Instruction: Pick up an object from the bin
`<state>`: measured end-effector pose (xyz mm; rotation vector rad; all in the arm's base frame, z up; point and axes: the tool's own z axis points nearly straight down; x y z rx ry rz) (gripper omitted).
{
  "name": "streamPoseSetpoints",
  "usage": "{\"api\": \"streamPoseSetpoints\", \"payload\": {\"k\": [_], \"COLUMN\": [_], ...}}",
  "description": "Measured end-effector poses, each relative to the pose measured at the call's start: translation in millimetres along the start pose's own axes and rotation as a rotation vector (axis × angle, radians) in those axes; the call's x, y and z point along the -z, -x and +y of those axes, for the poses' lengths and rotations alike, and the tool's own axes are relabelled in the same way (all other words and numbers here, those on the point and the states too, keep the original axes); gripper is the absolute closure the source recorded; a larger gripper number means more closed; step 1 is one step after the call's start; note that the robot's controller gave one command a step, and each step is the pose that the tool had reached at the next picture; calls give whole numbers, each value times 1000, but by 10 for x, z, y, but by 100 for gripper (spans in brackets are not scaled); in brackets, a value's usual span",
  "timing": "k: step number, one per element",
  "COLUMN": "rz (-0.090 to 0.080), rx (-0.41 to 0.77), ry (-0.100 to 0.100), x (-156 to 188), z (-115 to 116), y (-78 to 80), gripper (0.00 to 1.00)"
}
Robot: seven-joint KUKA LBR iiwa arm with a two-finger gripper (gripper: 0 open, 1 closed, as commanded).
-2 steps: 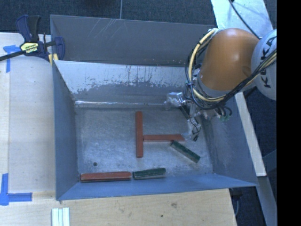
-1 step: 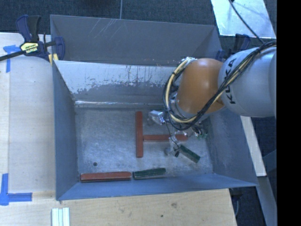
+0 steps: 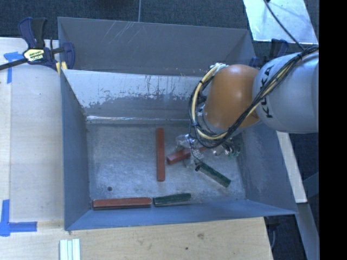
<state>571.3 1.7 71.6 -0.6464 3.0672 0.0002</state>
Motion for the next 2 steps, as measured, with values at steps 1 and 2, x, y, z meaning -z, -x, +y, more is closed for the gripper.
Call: {"api": "streamPoseSetpoints", "payload": {"k": [1,2], "rz": [0,-5], "rx": [271,310], "ry": [1,-4], "x": [-5,1483], "z": [-90,-181], "y": [72,390], "gripper": [100,100]}}
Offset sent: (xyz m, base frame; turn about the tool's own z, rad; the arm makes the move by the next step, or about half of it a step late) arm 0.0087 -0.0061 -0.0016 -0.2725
